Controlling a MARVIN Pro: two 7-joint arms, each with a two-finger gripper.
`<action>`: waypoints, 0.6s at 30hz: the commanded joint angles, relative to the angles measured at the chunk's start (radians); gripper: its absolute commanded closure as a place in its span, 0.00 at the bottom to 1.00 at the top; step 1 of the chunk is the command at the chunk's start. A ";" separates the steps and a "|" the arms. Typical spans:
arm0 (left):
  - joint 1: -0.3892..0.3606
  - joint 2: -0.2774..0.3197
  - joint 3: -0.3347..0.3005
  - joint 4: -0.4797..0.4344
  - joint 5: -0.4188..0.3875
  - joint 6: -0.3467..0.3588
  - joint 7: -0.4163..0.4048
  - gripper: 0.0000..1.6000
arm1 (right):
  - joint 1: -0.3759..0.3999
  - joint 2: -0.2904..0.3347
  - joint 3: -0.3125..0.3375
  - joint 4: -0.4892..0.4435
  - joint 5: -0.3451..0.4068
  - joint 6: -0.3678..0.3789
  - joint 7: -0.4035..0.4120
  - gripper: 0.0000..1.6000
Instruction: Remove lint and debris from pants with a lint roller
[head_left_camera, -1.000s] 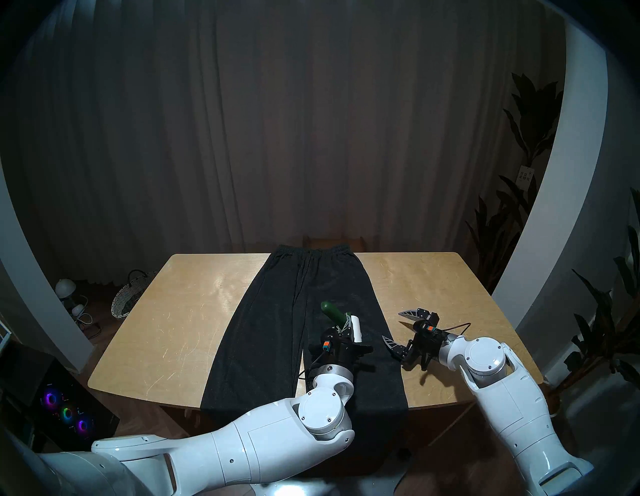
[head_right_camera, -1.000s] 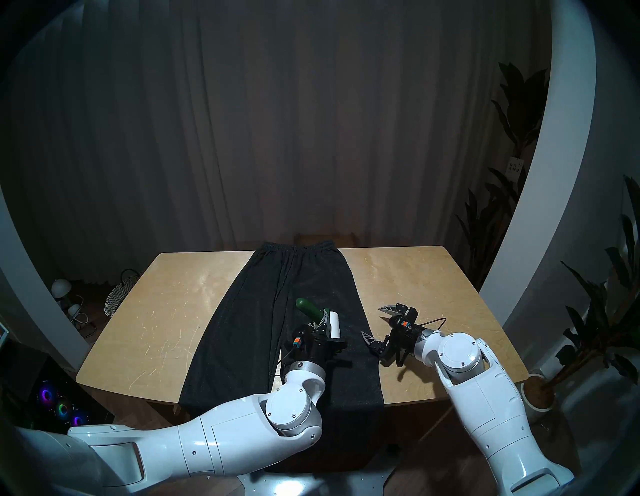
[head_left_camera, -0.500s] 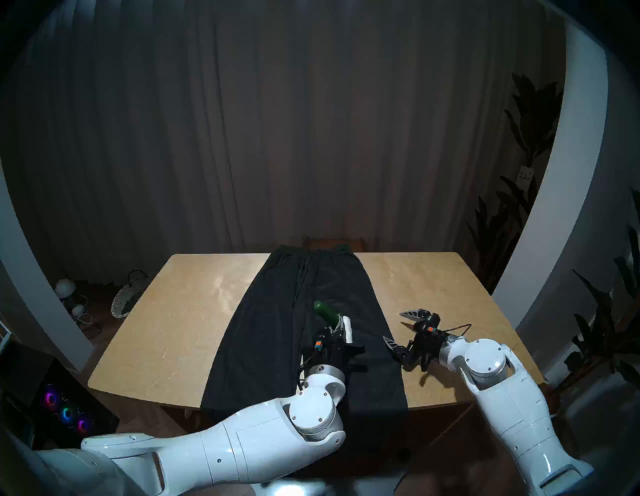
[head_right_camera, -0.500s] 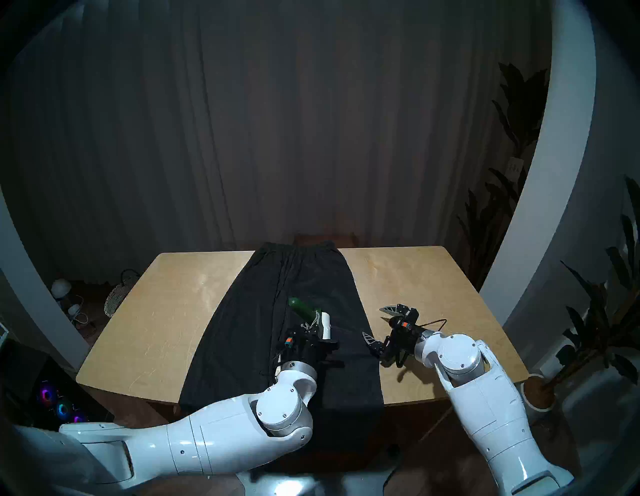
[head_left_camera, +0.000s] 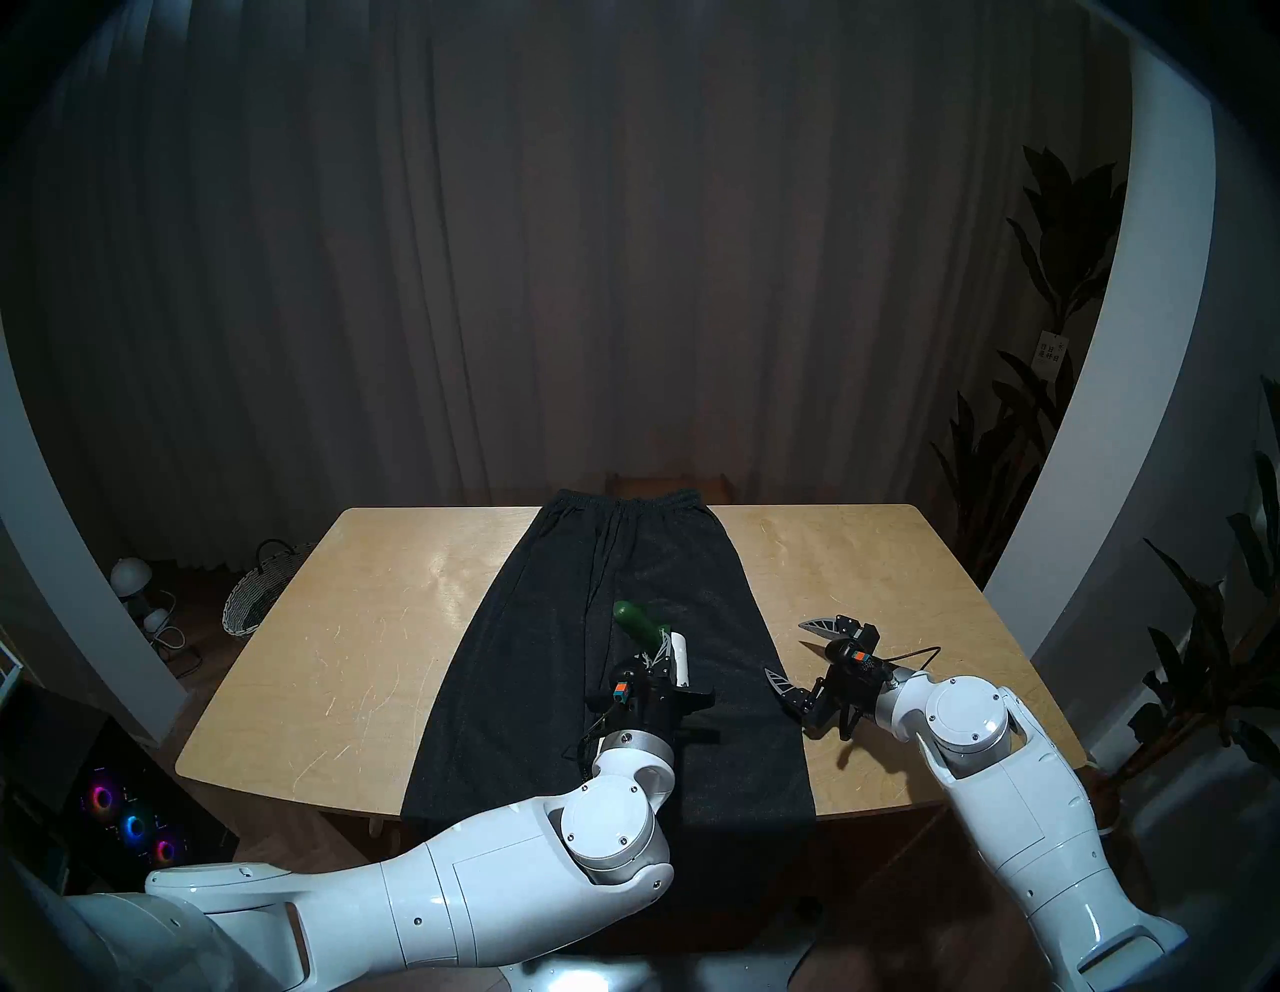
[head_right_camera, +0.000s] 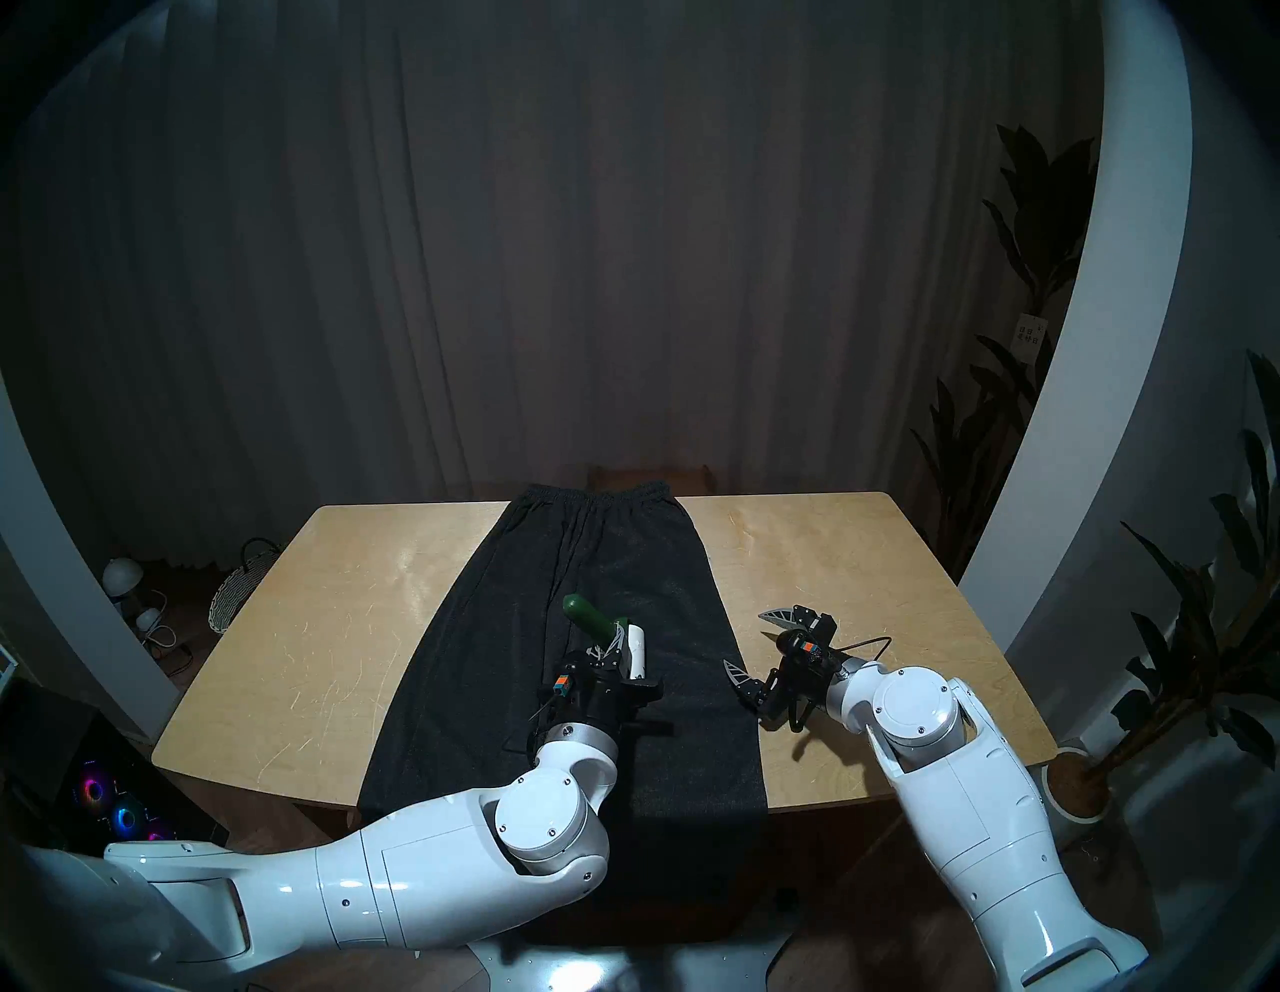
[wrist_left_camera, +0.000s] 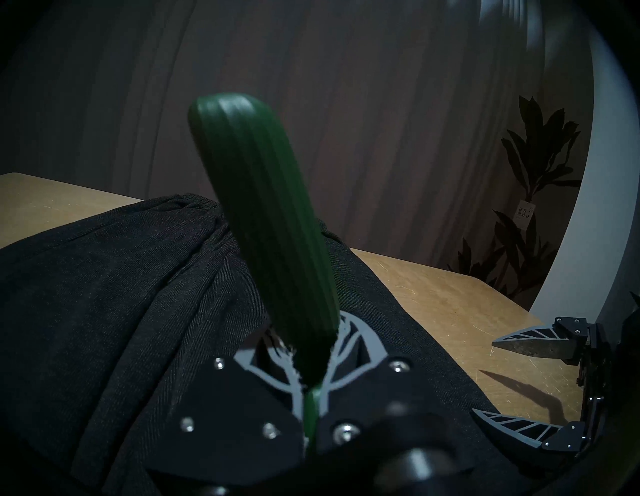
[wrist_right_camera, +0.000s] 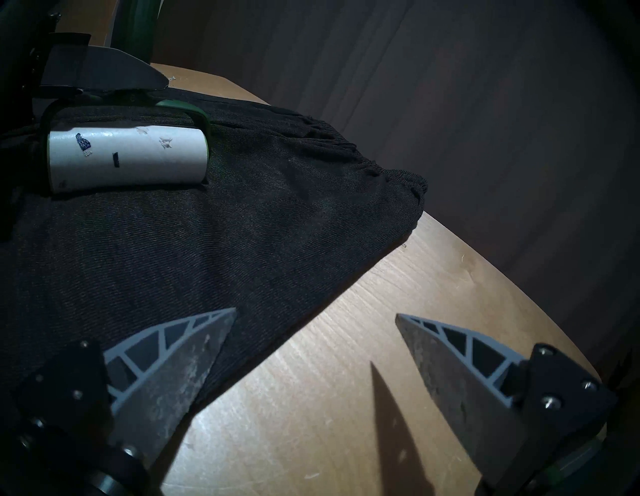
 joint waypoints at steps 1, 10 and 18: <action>0.010 0.049 -0.005 -0.007 -0.006 0.007 0.003 1.00 | 0.003 0.002 -0.021 0.048 -0.024 -0.016 -0.006 0.00; 0.014 0.097 -0.016 -0.055 -0.012 -0.011 0.004 1.00 | 0.014 0.010 -0.033 0.070 -0.026 -0.025 -0.016 0.00; 0.023 0.136 -0.021 -0.073 -0.023 -0.023 -0.007 1.00 | 0.015 0.017 -0.041 0.071 -0.024 -0.018 -0.020 0.00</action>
